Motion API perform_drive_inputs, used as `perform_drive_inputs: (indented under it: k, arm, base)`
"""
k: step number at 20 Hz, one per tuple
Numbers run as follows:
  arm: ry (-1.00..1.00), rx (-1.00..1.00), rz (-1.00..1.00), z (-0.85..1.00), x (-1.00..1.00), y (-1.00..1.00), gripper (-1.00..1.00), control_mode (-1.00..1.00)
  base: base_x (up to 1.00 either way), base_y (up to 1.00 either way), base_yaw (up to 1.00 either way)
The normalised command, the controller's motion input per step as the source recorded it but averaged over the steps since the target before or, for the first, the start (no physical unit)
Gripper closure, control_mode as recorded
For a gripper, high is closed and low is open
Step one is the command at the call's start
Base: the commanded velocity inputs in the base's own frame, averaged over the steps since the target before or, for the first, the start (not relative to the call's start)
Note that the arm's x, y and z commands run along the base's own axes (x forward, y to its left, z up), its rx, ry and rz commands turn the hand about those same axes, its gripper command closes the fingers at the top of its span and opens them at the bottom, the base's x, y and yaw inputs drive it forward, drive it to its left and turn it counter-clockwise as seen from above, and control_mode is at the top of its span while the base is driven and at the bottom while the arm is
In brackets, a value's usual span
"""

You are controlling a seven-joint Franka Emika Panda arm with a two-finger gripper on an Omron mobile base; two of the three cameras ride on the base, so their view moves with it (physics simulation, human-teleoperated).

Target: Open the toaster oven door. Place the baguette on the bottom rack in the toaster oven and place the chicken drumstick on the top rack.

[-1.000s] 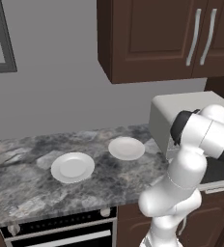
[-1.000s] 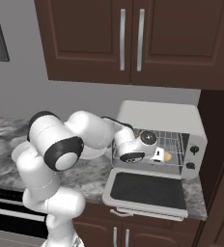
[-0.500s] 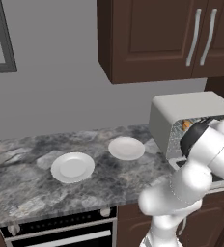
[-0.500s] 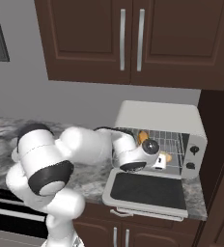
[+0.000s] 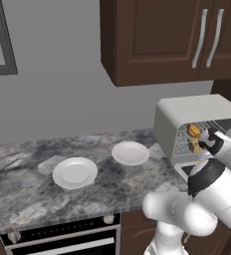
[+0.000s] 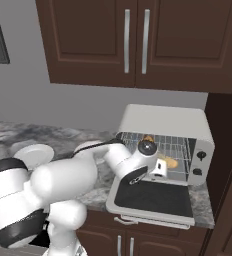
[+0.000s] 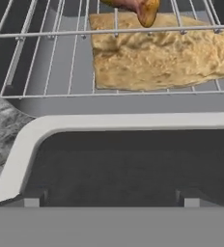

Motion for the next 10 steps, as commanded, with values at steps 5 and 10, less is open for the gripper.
perform_drive_inputs:
  k: [5,10]
  arm:
    - [0.13,0.00,0.00,0.37,-0.56,0.15,-1.00,-1.00]
    - [0.00,0.00,-0.04,0.29,-0.62,0.23,-1.00,-1.00]
  base:
    - [0.00,0.00,0.00]
    - [0.00,0.00,0.00]
